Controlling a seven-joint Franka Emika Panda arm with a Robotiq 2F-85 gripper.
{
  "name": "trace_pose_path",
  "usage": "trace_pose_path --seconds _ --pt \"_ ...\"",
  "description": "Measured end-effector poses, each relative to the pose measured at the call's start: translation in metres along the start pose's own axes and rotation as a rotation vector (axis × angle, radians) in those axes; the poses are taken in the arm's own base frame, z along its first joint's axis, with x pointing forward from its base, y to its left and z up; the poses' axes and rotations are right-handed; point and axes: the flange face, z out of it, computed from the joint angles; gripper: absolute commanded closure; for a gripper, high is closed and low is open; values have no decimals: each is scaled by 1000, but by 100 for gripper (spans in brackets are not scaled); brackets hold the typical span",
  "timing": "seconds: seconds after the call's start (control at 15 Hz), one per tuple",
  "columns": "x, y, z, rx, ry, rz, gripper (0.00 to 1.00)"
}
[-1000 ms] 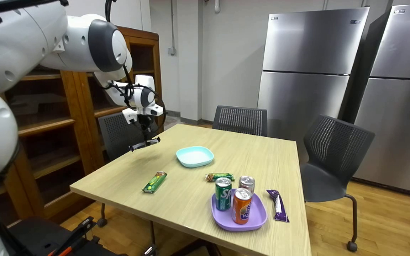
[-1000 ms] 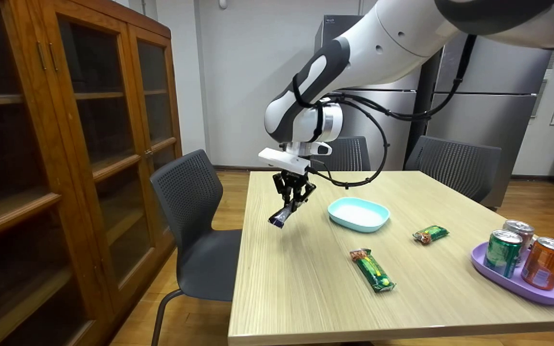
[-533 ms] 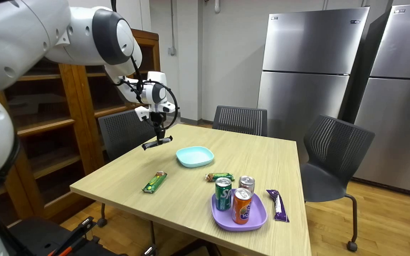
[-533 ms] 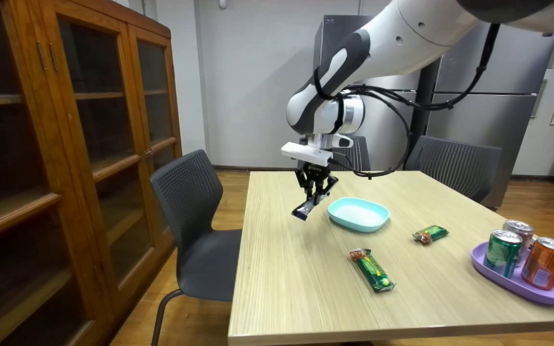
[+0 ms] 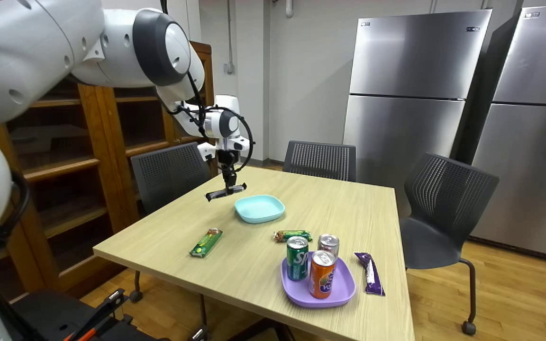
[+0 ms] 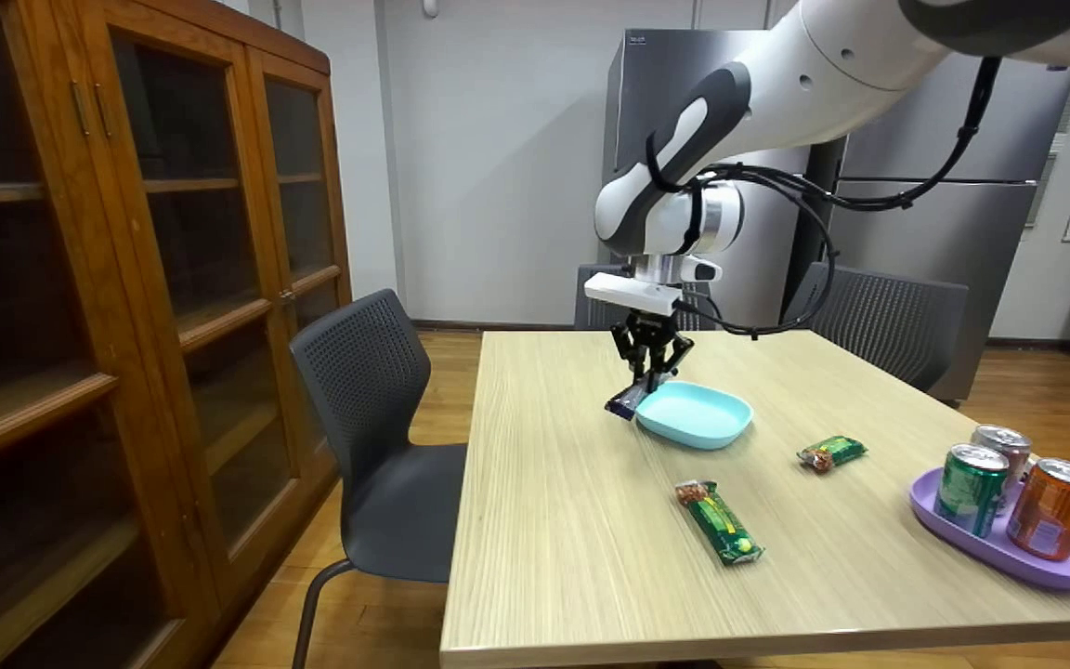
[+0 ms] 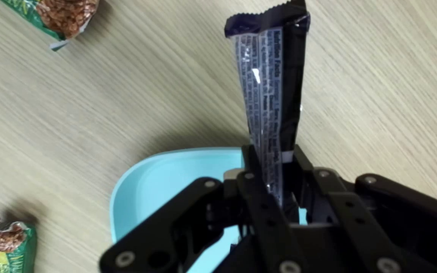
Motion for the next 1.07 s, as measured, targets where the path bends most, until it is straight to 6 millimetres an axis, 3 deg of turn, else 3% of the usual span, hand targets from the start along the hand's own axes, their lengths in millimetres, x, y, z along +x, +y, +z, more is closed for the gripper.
trace_pose_path --seconds 0.47,1.07 --pt "36 18 3 -12 6 49 94" --pt "52 10 20 -16 24 56 94"
